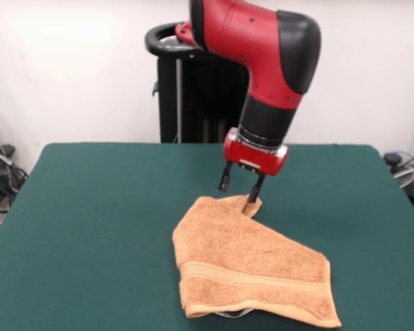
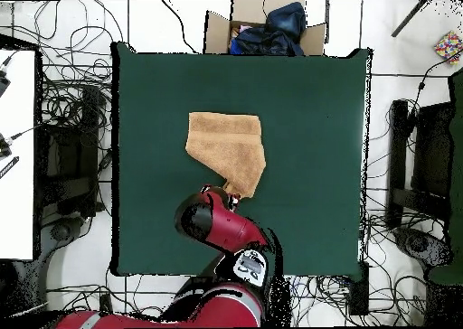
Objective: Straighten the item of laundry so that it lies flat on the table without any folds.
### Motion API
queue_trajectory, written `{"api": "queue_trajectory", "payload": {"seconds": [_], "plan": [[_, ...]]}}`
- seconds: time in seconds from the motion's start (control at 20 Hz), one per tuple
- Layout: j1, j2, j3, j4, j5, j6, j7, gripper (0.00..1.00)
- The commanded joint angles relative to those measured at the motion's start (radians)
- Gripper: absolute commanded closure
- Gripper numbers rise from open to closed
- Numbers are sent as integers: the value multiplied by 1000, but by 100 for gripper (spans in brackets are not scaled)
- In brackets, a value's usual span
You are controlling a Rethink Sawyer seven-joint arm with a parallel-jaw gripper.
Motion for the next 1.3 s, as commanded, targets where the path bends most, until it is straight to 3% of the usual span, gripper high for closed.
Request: {"api": "queue_trajectory", "payload": {"seconds": [0.05, 0.55, 0.8, 1.3], "plan": [[79, 61, -1, -118, 35, 32, 174, 0], [44, 66, 34, -107, 14, 9, 184, 0], [-7, 85, 68, -114, -40, -36, 148, 0], [-19, 106, 61, -143, -113, -76, 141, 0]]}}
